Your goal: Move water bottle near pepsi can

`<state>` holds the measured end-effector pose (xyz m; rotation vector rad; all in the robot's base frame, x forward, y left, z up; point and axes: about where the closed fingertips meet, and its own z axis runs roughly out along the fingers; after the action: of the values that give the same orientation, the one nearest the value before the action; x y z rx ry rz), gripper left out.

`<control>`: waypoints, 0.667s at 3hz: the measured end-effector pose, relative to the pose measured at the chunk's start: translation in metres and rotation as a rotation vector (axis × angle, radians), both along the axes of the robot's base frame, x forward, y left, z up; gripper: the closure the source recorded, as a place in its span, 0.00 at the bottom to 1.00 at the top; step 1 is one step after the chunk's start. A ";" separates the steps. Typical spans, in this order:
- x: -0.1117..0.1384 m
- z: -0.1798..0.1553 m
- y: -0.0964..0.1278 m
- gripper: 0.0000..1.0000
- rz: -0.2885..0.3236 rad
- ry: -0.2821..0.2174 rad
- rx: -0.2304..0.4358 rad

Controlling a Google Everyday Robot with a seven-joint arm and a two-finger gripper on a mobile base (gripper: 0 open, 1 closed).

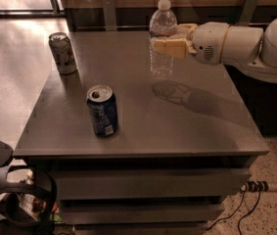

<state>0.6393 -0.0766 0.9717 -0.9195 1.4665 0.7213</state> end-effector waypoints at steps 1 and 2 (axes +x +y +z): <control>-0.059 -0.015 0.010 1.00 -0.003 0.002 -0.005; -0.084 -0.027 0.011 1.00 0.000 0.000 0.001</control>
Offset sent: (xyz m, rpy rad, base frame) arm -0.1038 0.0057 -0.0380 0.0075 0.0014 -0.0077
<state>0.5557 -0.0654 0.9451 -0.9192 1.4662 0.7220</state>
